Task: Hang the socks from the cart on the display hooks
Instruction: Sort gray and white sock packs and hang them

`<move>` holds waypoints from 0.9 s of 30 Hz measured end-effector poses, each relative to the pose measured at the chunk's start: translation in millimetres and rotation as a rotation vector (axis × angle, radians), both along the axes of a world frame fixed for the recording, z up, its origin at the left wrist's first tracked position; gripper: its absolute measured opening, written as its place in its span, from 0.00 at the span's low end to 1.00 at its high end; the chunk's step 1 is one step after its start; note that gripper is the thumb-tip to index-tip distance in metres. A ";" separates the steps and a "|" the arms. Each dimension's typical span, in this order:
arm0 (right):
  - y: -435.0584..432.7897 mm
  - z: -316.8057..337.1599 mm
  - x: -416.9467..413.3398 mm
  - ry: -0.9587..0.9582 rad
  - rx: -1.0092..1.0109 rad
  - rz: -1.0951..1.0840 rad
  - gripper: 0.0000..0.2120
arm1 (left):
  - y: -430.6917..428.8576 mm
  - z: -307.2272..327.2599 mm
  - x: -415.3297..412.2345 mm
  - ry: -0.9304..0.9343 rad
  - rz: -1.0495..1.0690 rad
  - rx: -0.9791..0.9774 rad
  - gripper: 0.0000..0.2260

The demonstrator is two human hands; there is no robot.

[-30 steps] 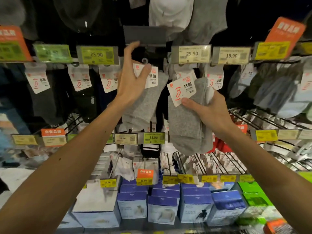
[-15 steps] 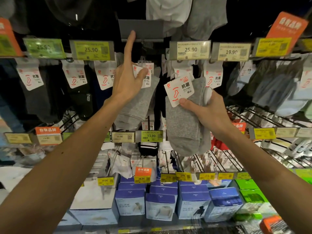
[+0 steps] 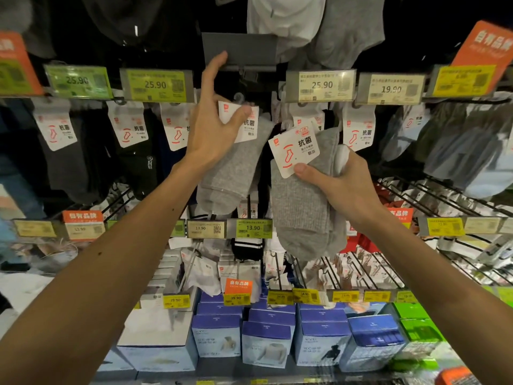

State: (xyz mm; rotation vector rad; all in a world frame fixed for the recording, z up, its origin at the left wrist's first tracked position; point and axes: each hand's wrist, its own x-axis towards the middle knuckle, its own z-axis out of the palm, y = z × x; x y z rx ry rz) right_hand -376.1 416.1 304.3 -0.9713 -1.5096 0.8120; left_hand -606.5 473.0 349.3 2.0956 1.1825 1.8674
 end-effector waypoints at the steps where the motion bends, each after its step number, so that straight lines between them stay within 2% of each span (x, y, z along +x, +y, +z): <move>1: 0.1 0.6 -1.2 -0.004 0.003 0.003 0.23 | 0.4 -0.9 -0.4 0.014 0.007 0.005 0.34; 4: 2.4 2.7 -3.8 -0.019 0.003 -0.003 0.25 | 7.0 -4.8 0.4 0.051 0.032 0.034 0.36; 12: 6.7 7.5 -12.5 0.050 -0.027 0.047 0.18 | 22.5 -10.5 0.2 0.154 0.174 0.085 0.42; 16: 5.9 5.6 -15.1 0.080 -0.047 0.062 0.14 | 13.5 -14.1 -3.1 0.180 0.194 -0.009 0.43; 18: 4.6 4.0 -15.8 0.096 -0.060 0.062 0.15 | 0.3 -11.0 -5.0 0.199 0.227 -0.051 0.41; 20: 3.4 2.0 -16.8 0.102 -0.072 0.055 0.19 | -18.0 -16.8 -1.9 0.182 0.289 0.004 0.33; 22: 1.1 0.2 -17.8 0.121 -0.079 0.067 0.21 | -43.4 -33.5 8.2 0.104 0.281 0.079 0.18; 24: -2.6 -1.7 -21.3 0.140 -0.074 0.086 0.20 | -65.4 -49.0 20.5 -0.053 0.166 -0.047 0.12; 27: -9.0 -2.9 -32.8 0.135 -0.040 0.114 0.19 | -80.8 -44.5 37.2 -0.432 -0.025 -0.492 0.21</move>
